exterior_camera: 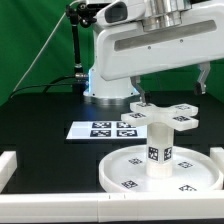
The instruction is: Assemble round table
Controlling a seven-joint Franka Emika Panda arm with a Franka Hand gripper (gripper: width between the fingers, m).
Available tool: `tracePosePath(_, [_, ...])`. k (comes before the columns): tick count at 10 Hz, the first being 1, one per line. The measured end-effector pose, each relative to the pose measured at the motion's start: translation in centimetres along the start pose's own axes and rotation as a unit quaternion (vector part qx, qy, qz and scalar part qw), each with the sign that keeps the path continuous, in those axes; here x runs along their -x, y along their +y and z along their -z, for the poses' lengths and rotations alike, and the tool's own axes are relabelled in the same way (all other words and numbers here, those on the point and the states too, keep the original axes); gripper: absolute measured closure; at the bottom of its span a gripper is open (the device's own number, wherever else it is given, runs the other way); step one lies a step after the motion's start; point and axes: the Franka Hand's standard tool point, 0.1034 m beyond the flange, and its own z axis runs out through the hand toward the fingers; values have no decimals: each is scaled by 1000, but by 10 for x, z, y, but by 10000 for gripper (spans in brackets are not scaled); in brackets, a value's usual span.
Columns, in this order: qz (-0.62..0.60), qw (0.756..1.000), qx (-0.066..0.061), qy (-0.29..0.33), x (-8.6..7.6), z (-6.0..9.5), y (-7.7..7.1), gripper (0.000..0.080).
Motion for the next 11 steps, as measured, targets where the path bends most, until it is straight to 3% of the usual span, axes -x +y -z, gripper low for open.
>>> tracePosePath(5, [175, 985, 4, -4, -1, 2, 2, 150])
tracePosePath(8, [366, 931, 6, -10, -1, -1, 14, 150])
tracePosePath(10, [471, 882, 12, -18, 1, -3, 14, 150])
tracePosePath(11, [494, 869, 14, -20, 1, -3, 14, 150])
